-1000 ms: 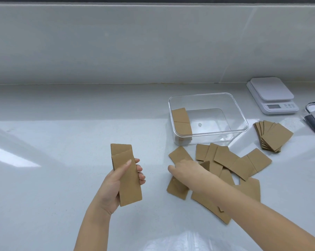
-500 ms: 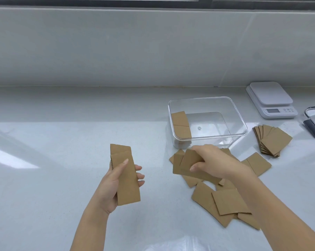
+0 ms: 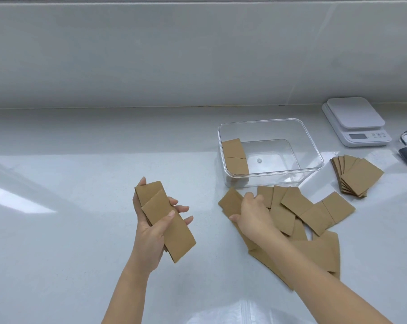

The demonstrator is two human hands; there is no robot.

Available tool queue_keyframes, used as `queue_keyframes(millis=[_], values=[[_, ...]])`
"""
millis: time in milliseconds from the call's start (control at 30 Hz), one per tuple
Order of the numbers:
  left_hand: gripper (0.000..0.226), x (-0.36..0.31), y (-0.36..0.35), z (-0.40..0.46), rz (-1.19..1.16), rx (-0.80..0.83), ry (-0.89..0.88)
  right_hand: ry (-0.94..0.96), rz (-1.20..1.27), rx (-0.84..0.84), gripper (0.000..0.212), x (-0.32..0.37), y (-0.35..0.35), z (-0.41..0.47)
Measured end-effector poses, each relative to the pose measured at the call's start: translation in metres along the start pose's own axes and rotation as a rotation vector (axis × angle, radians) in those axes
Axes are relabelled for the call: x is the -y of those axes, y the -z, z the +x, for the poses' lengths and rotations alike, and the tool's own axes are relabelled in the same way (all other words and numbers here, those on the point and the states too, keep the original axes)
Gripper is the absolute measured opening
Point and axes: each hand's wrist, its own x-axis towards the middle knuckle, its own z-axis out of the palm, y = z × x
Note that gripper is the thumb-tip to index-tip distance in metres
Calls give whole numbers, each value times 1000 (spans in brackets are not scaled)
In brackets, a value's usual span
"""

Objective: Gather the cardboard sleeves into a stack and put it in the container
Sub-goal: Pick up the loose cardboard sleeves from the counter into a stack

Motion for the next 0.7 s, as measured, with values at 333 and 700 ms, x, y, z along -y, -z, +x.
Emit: queue_keyframes(millis=[333,700], values=[[11,6,-5,1,-164,-155,151,59,-121,-145,54,11,-3,-1],[44,4,-7,2,-436,-206,304,221,688,55,39,12,40,-22]])
